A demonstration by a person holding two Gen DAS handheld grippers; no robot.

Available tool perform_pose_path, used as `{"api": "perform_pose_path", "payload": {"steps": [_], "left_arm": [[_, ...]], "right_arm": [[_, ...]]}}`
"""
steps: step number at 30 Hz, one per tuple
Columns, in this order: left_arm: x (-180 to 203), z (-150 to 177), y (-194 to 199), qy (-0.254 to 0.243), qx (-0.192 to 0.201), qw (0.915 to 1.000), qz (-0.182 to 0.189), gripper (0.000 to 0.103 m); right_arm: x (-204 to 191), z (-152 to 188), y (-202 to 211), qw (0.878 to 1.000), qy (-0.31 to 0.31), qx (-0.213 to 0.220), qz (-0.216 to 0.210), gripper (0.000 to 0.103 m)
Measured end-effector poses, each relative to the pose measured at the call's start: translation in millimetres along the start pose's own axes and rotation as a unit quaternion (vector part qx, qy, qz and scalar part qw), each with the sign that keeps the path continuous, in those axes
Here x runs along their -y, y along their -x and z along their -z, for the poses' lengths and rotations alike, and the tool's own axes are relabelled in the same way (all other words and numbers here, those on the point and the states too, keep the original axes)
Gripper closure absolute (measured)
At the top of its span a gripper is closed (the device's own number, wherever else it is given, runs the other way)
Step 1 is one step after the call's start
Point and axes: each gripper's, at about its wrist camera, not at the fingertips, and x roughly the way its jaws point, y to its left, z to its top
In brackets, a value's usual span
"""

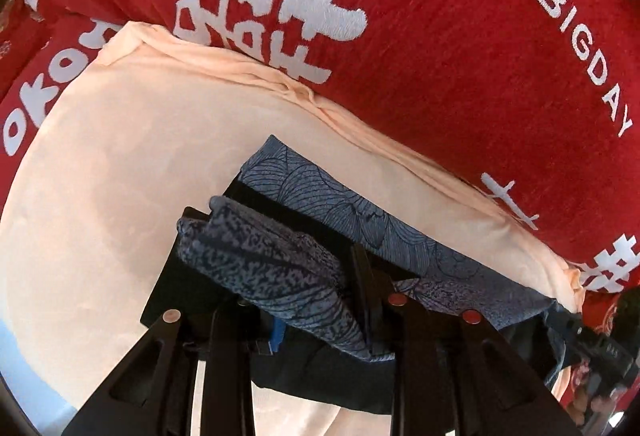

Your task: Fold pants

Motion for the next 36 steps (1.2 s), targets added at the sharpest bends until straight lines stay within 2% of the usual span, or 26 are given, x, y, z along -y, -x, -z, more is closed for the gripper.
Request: {"api": "perform_pose_path", "payload": {"steps": [3, 5, 7, 9, 13, 16, 19, 21, 22, 25, 26, 28, 29, 32, 36], "left_arm": [[-0.3, 2.0, 6.5, 0.002, -0.007, 0.9999, 0.013, 0.073], [-1.9, 1.8, 9.7, -0.005, -0.018, 0.9994, 0.028, 0.065], [1.0, 3.7, 19.0, -0.028, -0.005, 0.9996, 0.008, 0.035], [4.4, 7.4, 28.9, -0.054, 0.016, 0.9982, -0.022, 0.024], [11.0, 16.3, 17.9, -0.066, 0.006, 0.9967, -0.047, 0.024], [28.0, 24.8, -18.8, -0.099, -0.005, 0.9921, -0.077, 0.024], [35.9, 32.5, -63.1, -0.119, -0.028, 0.9859, -0.114, 0.024], [33.2, 38.6, -80.3, -0.124, -0.03, 0.9827, -0.134, 0.022], [35.5, 41.0, -79.2, -0.132, -0.021, 0.9816, -0.137, 0.02], [46.7, 47.9, -74.5, -0.168, -0.038, 0.9727, -0.155, 0.02], [49.2, 51.2, -69.9, -0.173, -0.043, 0.9716, -0.156, 0.02], [54.4, 60.0, -60.4, -0.172, -0.058, 0.9718, -0.15, 0.021], [57.8, 64.6, -56.7, -0.172, -0.063, 0.9718, -0.149, 0.021], [76.8, 84.6, -42.8, -0.18, -0.072, 0.9718, -0.134, 0.021], [113.0, 115.6, -28.8, -0.219, -0.078, 0.9667, -0.107, 0.021]], "right_arm": [[-5.1, -1.0, -13.3, 1.0, 0.009, -0.018, -0.005, 0.064], [-0.1, -2.1, -23.0, 0.999, -0.008, -0.03, -0.013, 0.064], [7.6, -4.4, -30.3, 0.999, -0.02, -0.038, -0.011, 0.064], [10.0, -7.1, -35.3, 0.999, -0.025, -0.039, -0.003, 0.064], [4.9, -11.8, -40.7, 0.999, -0.001, -0.039, 0.002, 0.064], [4.2, -13.9, -52.4, 0.999, 0.004, -0.051, 0.008, 0.064], [12.4, -18.3, -62.9, 0.997, 0.019, -0.055, 0.044, 0.066], [26.1, -22.3, -60.6, 0.998, 0.004, -0.044, 0.047, 0.07], [34.5, -24.0, -52.8, 0.998, -0.022, -0.032, 0.044, 0.07], [48.3, -19.0, -19.2, 0.998, -0.061, 0.008, 0.029, 0.067], [48.9, -15.1, -8.6, 0.998, -0.062, 0.018, 0.021, 0.067], [50.3, -0.2, 15.1, 0.998, -0.059, 0.035, 0.011, 0.056], [51.7, 10.3, 25.6, 0.997, -0.06, 0.039, 0.009, 0.054], [62.2, 42.3, 46.7, 0.996, -0.078, 0.034, 0.006, 0.053], [79.4, 83.4, 66.0, 0.992, -0.116, 0.038, 0.021, 0.053]]}}
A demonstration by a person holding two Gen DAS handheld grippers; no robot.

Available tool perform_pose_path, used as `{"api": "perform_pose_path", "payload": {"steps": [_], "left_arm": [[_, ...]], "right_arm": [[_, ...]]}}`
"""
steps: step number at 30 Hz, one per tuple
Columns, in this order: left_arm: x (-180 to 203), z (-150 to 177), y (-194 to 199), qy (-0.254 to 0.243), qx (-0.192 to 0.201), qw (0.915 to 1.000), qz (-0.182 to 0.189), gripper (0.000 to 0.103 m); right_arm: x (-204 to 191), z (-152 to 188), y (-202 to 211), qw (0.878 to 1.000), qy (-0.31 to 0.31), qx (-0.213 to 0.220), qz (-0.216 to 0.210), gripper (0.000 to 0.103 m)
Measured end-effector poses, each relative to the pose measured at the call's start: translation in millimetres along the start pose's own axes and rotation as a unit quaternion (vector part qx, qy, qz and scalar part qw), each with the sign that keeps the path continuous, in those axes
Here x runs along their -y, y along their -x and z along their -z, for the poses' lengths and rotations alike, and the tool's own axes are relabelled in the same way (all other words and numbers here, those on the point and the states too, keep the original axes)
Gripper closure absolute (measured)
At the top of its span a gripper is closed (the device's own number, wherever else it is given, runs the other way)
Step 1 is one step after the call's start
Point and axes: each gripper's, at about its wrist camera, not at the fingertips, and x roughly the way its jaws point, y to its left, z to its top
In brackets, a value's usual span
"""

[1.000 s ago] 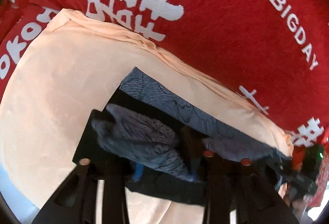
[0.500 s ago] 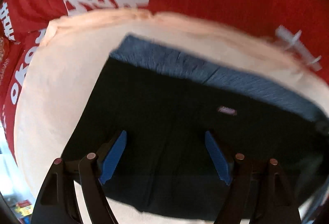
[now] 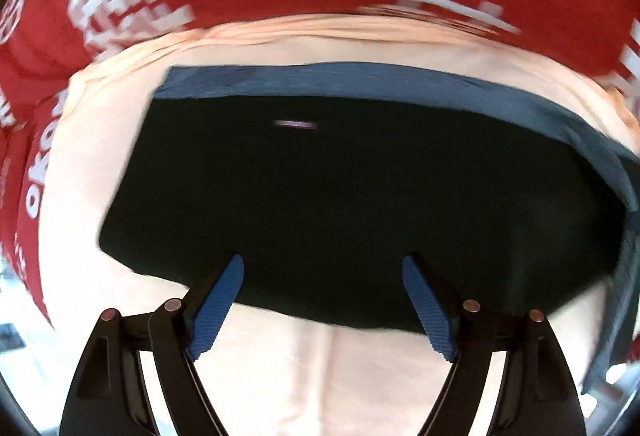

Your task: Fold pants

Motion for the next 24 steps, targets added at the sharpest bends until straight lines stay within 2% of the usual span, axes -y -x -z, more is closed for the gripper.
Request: {"api": "perform_pose_path", "payload": {"steps": [4, 8, 12, 14, 17, 20, 24], "left_arm": [[55.1, 11.2, 10.5, -0.064, -0.001, 0.9975, 0.031, 0.021], [95.1, 19.7, 16.6, -0.135, 0.004, 0.9884, 0.07, 0.021], [133.8, 30.3, 24.2, -0.171, 0.005, 0.9781, 0.118, 0.021], [152.5, 33.7, 26.6, -0.181, -0.003, 0.9714, 0.153, 0.02], [187.9, 40.8, 33.1, -0.198, -0.012, 0.9622, 0.186, 0.021], [215.4, 39.3, 34.5, -0.211, -0.016, 0.9538, 0.214, 0.021], [246.8, 37.6, 17.8, -0.215, -0.036, 0.9488, 0.229, 0.021]], "right_arm": [[41.6, 45.1, 28.8, 0.998, -0.063, 0.018, 0.02, 0.053], [80.1, 85.5, 59.9, 0.991, -0.121, 0.046, 0.046, 0.053], [121.1, 135.9, 85.9, 0.976, -0.192, 0.079, 0.062, 0.053], [137.8, 161.3, 98.8, 0.967, -0.223, 0.101, 0.068, 0.053], [165.2, 196.5, 109.6, 0.952, -0.27, 0.126, 0.071, 0.053], [186.8, 218.1, 109.4, 0.941, -0.307, 0.131, 0.056, 0.053], [199.9, 231.0, 96.4, 0.94, -0.319, 0.122, 0.013, 0.053]]}}
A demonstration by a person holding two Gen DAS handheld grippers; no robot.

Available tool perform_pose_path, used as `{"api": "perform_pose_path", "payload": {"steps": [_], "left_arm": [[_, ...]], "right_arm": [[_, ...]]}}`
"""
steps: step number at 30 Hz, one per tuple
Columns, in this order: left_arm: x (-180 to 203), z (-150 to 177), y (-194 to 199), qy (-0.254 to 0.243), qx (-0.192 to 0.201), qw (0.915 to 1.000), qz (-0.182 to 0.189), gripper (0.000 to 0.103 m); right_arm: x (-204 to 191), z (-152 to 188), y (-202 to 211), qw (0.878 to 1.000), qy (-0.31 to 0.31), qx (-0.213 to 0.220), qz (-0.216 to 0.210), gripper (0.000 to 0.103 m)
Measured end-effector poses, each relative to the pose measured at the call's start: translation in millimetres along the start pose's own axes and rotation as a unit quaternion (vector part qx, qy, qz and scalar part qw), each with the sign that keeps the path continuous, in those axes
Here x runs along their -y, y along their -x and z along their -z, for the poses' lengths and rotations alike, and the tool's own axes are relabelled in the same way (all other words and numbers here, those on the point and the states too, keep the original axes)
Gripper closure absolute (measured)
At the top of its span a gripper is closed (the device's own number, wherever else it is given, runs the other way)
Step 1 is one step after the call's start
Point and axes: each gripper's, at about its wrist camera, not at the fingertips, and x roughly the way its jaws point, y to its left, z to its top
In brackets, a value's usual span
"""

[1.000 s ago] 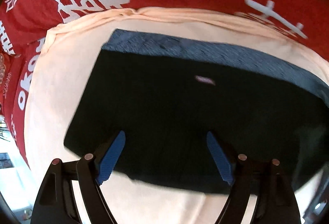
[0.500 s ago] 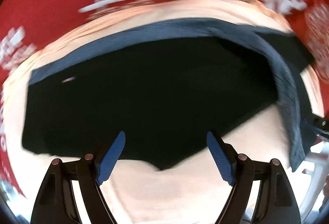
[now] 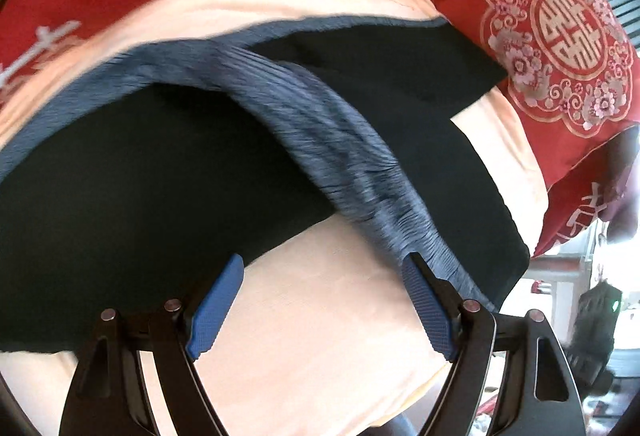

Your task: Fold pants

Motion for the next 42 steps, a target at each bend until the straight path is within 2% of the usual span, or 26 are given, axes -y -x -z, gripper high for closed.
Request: {"api": "perform_pose_path", "payload": {"steps": [6, 7, 8, 9, 11, 12, 13, 18, 23, 26, 27, 28, 29, 30, 32, 33, 34, 36, 40, 42], "left_arm": [[14.3, 1.3, -26.7, 0.018, -0.027, 0.9992, 0.021, 0.021], [16.9, 1.9, -29.4, 0.024, -0.032, 0.9989, 0.023, 0.021], [19.2, 2.2, -30.1, 0.023, -0.031, 0.999, 0.022, 0.021], [21.2, 1.9, -29.7, 0.019, -0.029, 0.9991, 0.022, 0.022], [27.4, -1.7, -29.4, 0.015, -0.026, 0.9992, 0.026, 0.04], [30.2, -4.4, -30.3, 0.016, -0.031, 0.9989, 0.032, 0.062], [32.2, -7.2, -31.4, 0.018, -0.035, 0.9986, 0.036, 0.069], [44.8, -30.0, -10.0, 0.024, -0.006, 0.9987, 0.044, 0.069], [56.5, -74.0, 0.7, 0.022, 0.033, 0.9988, 0.028, 0.069], [57.5, -105.8, 7.4, 0.019, 0.067, 0.9975, 0.015, 0.069], [57.3, -114.7, 8.2, 0.02, 0.076, 0.9969, 0.007, 0.064], [55.4, -123.6, 10.0, 0.022, 0.085, 0.9961, -0.004, 0.043], [51.6, -131.0, 13.6, 0.027, 0.098, 0.9946, -0.019, 0.034], [48.1, -136.0, 17.1, 0.031, 0.111, 0.9929, -0.029, 0.027], [40.9, -145.4, 23.7, 0.029, 0.118, 0.9919, -0.039, 0.027], [37.0, -147.4, 26.9, 0.029, 0.121, 0.991, -0.051, 0.027], [34.2, -147.9, 30.3, 0.029, 0.126, 0.9893, -0.068, 0.027], [26.1, -145.8, 36.1, 0.03, 0.131, 0.9869, -0.089, 0.026], [7.3, -129.2, 33.4, 0.04, 0.122, 0.9821, -0.138, 0.025], [-8.9, -114.1, 25.9, 0.058, 0.105, 0.9793, -0.163, 0.025]], "right_arm": [[0.8, -7.0, -28.8, 0.996, 0.008, -0.05, -0.07, 0.051], [-0.3, -10.3, -31.2, 0.996, 0.008, -0.058, -0.074, 0.054], [-1.7, -12.8, -32.6, 0.996, 0.007, -0.066, -0.068, 0.061], [-3.2, -15.2, -31.8, 0.996, 0.008, -0.072, -0.06, 0.084], [-12.5, -21.7, -24.8, 0.995, 0.019, -0.074, -0.064, 0.088], [-21.2, -27.1, -16.7, 0.995, 0.032, -0.07, -0.067, 0.088], [-27.3, -31.5, -10.3, 0.994, 0.042, -0.067, -0.07, 0.088], [-70.6, -75.4, 28.3, 0.989, 0.104, -0.037, -0.1, 0.089], [-124.5, -150.8, 45.7, 0.981, 0.16, 0.001, -0.105, 0.089], [-161.4, -202.8, 39.4, 0.976, 0.193, 0.021, -0.099, 0.089], [-170.3, -215.6, 37.7, 0.974, 0.203, 0.026, -0.093, 0.089], [-184.1, -230.1, 32.6, 0.972, 0.216, 0.031, -0.084, 0.089], [-193.1, -240.6, 30.1, 0.971, 0.225, 0.035, -0.076, 0.089], [-198.5, -247.5, 30.7, 0.97, 0.233, 0.037, -0.068, 0.087], [-217.0, -266.7, 23.3, 0.968, 0.243, 0.046, -0.045, 0.083], [-224.4, -275.5, 19.7, 0.967, 0.247, 0.053, -0.031, 0.076], [-230.9, -279.6, 19.3, 0.965, 0.256, 0.062, -0.021, 0.059], [-239.8, -275.5, 23.9, 0.958, 0.274, 0.078, -0.011, 0.036], [-232.1, -246.4, 20.9, 0.95, 0.304, 0.066, 0.015, 0.035], [-210.8, -233.4, 11.6, 0.955, 0.29, 0.054, 0.034, 0.035]]}}
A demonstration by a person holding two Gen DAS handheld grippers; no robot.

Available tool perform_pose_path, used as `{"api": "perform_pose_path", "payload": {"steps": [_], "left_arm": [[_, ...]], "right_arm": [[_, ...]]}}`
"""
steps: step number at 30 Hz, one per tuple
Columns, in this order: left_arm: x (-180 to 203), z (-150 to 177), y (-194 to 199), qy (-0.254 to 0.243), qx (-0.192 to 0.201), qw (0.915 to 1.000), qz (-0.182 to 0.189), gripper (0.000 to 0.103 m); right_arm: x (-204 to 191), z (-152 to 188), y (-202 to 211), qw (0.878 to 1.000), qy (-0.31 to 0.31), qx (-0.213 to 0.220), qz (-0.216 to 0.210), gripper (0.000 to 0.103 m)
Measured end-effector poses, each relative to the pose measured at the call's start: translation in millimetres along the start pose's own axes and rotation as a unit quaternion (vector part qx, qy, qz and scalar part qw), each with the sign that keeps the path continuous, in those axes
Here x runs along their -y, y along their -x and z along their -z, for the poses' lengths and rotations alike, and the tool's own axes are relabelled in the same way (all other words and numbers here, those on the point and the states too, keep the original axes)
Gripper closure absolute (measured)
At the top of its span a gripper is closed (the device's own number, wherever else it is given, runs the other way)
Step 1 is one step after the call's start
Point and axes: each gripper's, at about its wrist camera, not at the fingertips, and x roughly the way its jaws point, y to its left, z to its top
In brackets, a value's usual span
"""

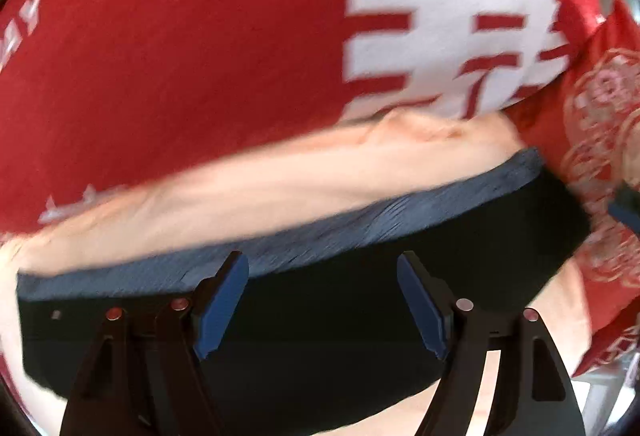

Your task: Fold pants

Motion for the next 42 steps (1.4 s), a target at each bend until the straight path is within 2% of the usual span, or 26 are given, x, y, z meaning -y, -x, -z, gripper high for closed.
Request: {"api": "perform_pose_path", "payload": {"steps": [2, 4, 6, 8, 9, 10, 12, 14, 16, 19, 20, 22, 25, 27, 29, 33, 36, 37, 38, 42], "left_arm": [[-11.8, 14.3, -12.8, 0.015, -0.025, 0.9995, -0.015, 0.025], [-24.1, 30.3, -26.9, 0.031, -0.048, 0.9979, -0.03, 0.025], [-31.7, 41.5, -35.9, 0.038, -0.059, 0.9967, -0.04, 0.025], [-37.4, 48.8, -43.8, 0.043, -0.067, 0.9955, -0.051, 0.025], [-38.9, 50.4, -46.4, 0.045, -0.069, 0.9951, -0.054, 0.025], [-40.4, 51.4, -48.0, 0.047, -0.07, 0.9948, -0.057, 0.025], [-42.5, 50.7, -48.1, 0.053, -0.068, 0.9947, -0.057, 0.025], [-44.3, 50.9, -48.3, 0.052, -0.065, 0.9947, -0.061, 0.025], [-44.5, 52.4, -52.7, 0.048, -0.066, 0.9944, -0.067, 0.025], [-44.1, 52.9, -54.3, 0.043, -0.061, 0.994, -0.08, 0.02], [-43.8, 53.3, -54.0, 0.041, -0.063, 0.9939, -0.081, 0.02], [-47.4, 51.9, -50.3, 0.043, -0.071, 0.9938, -0.074, 0.02], [-47.4, 43.0, -38.2, 0.044, -0.061, 0.9951, -0.064, 0.02], [-44.8, 32.2, -31.3, 0.041, -0.046, 0.9963, -0.06, 0.02], [-38.9, 19.1, -32.5, 0.042, -0.037, 0.997, -0.053, 0.02], [-26.6, -6.4, -49.3, 0.056, -0.024, 0.9965, -0.057, 0.02], [-25.9, -12.7, -65.1, 0.075, -0.024, 0.9944, -0.07, 0.02], [-28.6, -11.4, -69.8, 0.081, -0.028, 0.9937, -0.072, 0.02], [-30.6, -8.3, -73.9, 0.086, -0.029, 0.9933, -0.072, 0.02], [-46.2, 0.6, -68.5, 0.081, -0.029, 0.9937, -0.072, 0.02]], "right_arm": [[23.9, 27.6, -21.3, 0.998, -0.05, -0.037, 0.013, 0.035], [45.0, 40.0, -40.0, 0.994, -0.091, -0.057, 0.032, 0.037], [58.6, 41.4, -51.5, 0.992, -0.105, -0.047, 0.057, 0.042], [64.5, 33.5, -62.0, 0.99, -0.11, -0.037, 0.074, 0.068], [63.2, 28.9, -64.3, 0.991, -0.107, -0.035, 0.073, 0.09], [57.8, 23.4, -63.6, 0.992, -0.093, -0.031, 0.081, 0.093], [41.9, 15.6, -51.7, 0.996, -0.048, -0.002, 0.076, 0.094], [32.0, 11.8, -46.7, 0.997, -0.011, 0.006, 0.075, 0.094], [38.2, 10.7, -55.8, 0.996, -0.006, -0.009, 0.091, 0.094], [63.8, 18.9, -81.6, 0.993, -0.048, -0.063, 0.088, 0.093], [63.1, 19.9, -77.5, 0.994, -0.046, -0.051, 0.083, 0.091], [55.9, 21.1, -67.3, 0.99, -0.027, -0.062, 0.123, 0.083], [40.2, 23.3, -34.5, 0.994, -0.023, -0.024, 0.106, 0.083], [19.8, 20.6, -24.5, 0.996, 0.02, -0.003, 0.091, 0.083], [2.4, 4.2, -38.0, 0.996, 0.06, -0.005, 0.07, 0.083], [0.9, -40.1, -94.3, 0.997, 0.047, -0.013, 0.059, 0.083], [8.9, -59.8, -132.5, 0.995, 0.035, -0.027, 0.094, 0.085], [18.7, -64.3, -139.4, 0.991, 0.034, -0.023, 0.126, 0.098], [27.7, -67.8, -138.4, 0.99, 0.029, -0.009, 0.136, 0.103], [25.1, -63.9, -120.4, 0.984, 0.03, 0.007, 0.174, 0.101]]}}
